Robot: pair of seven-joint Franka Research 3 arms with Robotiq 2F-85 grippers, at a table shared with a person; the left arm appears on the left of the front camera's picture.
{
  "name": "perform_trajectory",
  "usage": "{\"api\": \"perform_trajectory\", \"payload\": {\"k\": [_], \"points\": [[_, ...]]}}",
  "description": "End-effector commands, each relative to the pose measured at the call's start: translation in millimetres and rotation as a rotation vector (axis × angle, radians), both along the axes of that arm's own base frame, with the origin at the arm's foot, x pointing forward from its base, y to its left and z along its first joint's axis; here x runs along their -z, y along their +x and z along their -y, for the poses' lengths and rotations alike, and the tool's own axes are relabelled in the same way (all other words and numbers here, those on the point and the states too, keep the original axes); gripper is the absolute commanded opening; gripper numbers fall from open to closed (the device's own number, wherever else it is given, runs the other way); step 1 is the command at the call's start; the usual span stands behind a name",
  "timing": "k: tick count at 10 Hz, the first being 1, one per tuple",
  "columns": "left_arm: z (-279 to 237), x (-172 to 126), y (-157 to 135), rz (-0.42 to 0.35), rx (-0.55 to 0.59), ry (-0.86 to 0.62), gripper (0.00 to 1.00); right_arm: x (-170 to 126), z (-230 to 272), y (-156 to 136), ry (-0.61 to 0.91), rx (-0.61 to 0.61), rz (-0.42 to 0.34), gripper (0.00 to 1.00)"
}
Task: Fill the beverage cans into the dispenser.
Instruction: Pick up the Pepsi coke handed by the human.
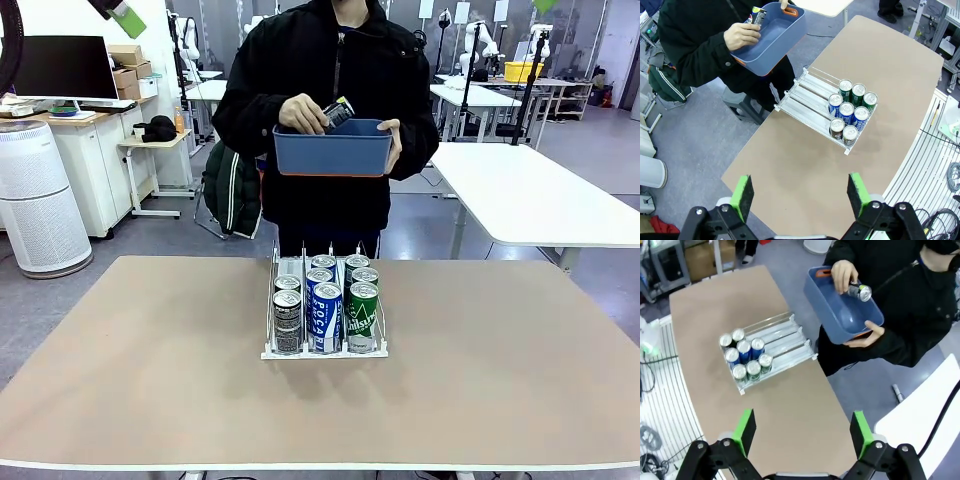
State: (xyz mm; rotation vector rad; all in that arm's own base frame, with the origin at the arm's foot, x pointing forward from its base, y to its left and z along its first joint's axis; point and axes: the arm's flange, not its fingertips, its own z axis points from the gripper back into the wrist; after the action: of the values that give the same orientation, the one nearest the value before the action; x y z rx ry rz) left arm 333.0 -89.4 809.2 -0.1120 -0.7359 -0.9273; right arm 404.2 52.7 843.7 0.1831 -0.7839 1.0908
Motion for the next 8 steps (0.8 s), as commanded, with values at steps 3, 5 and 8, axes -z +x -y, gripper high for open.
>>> {"api": "perform_trajectory", "payload": {"k": [3,5,8], "points": [[-1,1,1,0.004,-0.001,-0.004,1.0,-1,10,23,0.06,0.017,-0.018,1.0],[-1,1,1,0.004,-0.001,-0.004,1.0,1,12,25,0.056,0.008,-0.043,1.0],[-1,1,1,0.004,-0.001,-0.004,1.0,6,10,27,0.041,0.021,-0.031,1.0]]}}
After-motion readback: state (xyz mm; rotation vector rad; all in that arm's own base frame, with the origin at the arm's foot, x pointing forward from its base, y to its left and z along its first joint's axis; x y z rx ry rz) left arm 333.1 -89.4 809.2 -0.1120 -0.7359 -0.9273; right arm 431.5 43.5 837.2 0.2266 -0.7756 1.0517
